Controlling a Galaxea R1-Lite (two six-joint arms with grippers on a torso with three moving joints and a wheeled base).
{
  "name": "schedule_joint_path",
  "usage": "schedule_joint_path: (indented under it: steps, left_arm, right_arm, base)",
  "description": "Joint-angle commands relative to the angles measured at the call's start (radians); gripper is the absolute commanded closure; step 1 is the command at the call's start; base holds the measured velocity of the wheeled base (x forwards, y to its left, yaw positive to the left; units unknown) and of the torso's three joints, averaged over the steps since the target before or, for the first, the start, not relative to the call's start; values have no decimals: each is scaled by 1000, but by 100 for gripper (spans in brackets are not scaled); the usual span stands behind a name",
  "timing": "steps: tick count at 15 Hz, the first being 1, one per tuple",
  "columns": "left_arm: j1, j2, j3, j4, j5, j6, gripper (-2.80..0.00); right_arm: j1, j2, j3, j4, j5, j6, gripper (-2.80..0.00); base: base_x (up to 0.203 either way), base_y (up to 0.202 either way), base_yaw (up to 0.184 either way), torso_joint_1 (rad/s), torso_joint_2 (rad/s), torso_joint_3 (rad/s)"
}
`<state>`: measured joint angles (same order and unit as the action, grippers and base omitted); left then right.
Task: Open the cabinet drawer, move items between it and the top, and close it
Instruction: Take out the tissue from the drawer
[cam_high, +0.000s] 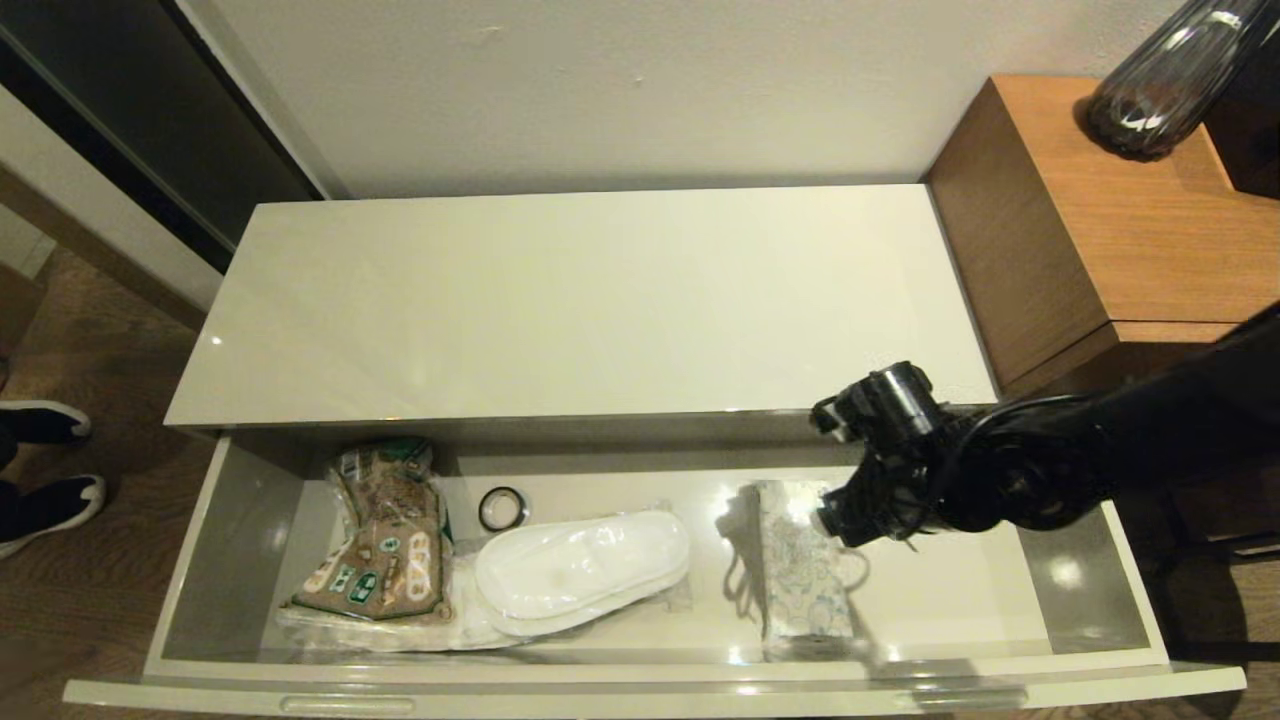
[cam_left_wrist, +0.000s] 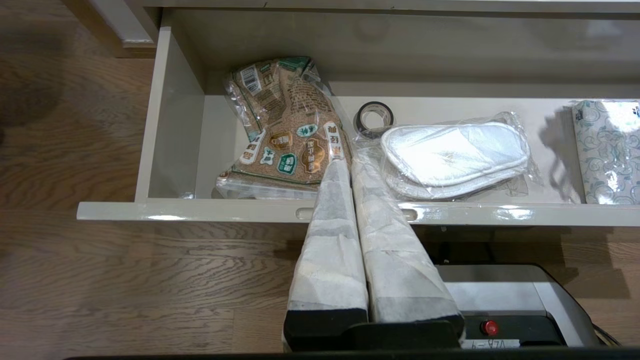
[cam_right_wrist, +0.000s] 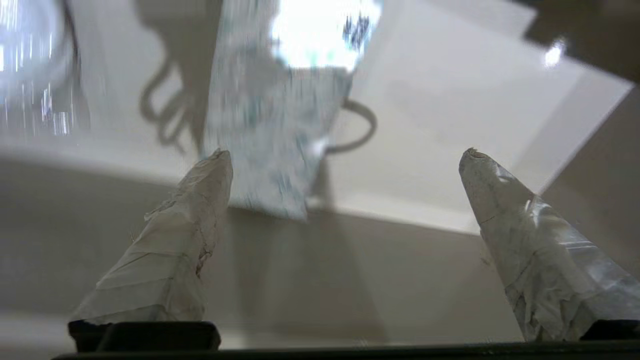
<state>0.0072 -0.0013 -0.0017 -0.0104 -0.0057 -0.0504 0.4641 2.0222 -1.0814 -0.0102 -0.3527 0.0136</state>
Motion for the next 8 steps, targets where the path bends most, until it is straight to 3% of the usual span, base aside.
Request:
schedule_joint_path:
  steps: [1, 4, 8]
  left_arm:
    - [0, 1, 0, 0, 0, 0, 0]
    - [0, 1, 0, 0, 0, -1, 0]
    - [0, 1, 0, 0, 0, -1, 0]
  right_arm:
    - [-1, 165, -127, 20, -37, 89, -280]
    - [21, 205, -143, 22, -72, 161, -280]
    - [30, 196, -143, 13, -111, 179, -280]
  base:
    - [0, 0, 0, 0, 0, 0]
    - [0, 0, 0, 0, 0, 0]
    - [0, 0, 0, 0, 0, 0]
